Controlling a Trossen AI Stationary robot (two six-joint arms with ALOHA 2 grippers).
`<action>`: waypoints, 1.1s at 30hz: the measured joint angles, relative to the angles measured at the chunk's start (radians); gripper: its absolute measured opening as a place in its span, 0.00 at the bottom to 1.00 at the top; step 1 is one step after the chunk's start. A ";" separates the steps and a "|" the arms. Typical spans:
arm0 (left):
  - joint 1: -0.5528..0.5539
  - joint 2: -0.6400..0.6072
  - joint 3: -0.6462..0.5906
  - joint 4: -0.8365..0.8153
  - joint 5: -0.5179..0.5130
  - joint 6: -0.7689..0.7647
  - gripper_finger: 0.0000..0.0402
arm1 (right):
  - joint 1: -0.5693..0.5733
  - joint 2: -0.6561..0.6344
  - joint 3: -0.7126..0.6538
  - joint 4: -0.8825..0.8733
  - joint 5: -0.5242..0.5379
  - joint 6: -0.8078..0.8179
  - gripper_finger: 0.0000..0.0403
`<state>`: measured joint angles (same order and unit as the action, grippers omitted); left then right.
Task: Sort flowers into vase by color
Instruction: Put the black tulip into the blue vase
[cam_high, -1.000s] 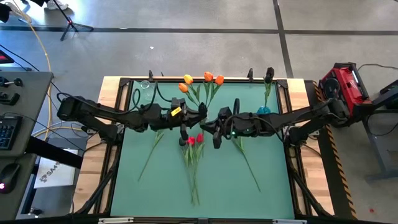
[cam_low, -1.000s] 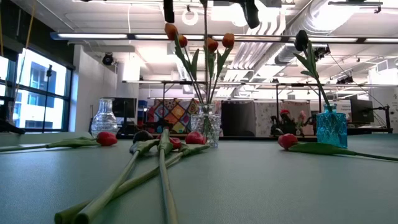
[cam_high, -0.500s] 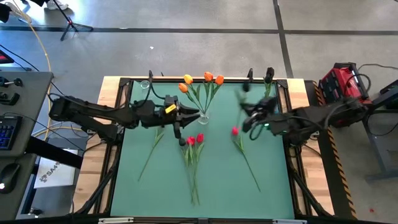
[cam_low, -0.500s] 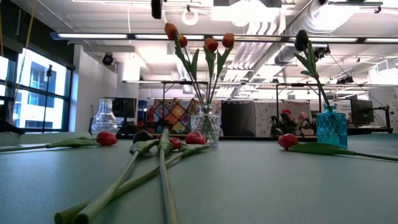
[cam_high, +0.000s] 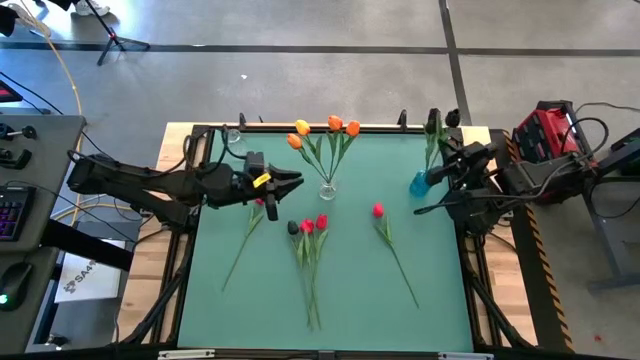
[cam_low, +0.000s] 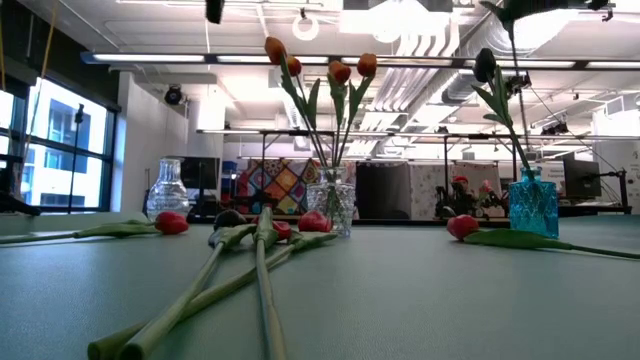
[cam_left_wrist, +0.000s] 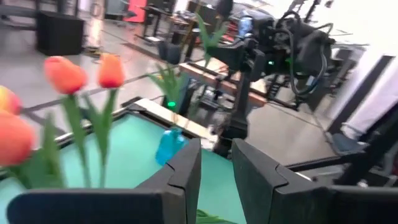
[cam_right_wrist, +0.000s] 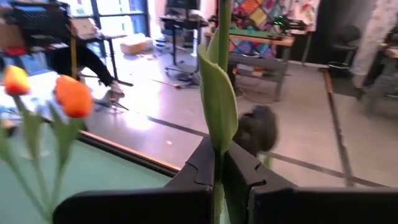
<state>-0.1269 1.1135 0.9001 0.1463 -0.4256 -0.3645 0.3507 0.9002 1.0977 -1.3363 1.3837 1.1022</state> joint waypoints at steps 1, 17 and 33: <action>-0.002 -0.009 0.000 -0.011 -0.015 0.000 0.19 | -0.009 0.000 0.000 -0.037 -0.004 0.028 0.00; 0.005 -0.034 -0.001 -0.078 -0.086 0.000 0.19 | -0.109 -0.005 -0.118 -0.169 0.074 0.293 0.00; 0.005 -0.034 -0.001 -0.076 -0.090 -0.001 0.19 | -0.108 -0.006 -0.190 -0.137 0.056 0.380 0.00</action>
<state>-0.1223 1.0790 0.8993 0.0702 -0.5159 -0.3650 0.2424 0.8940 0.9077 -1.4737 1.4394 1.4820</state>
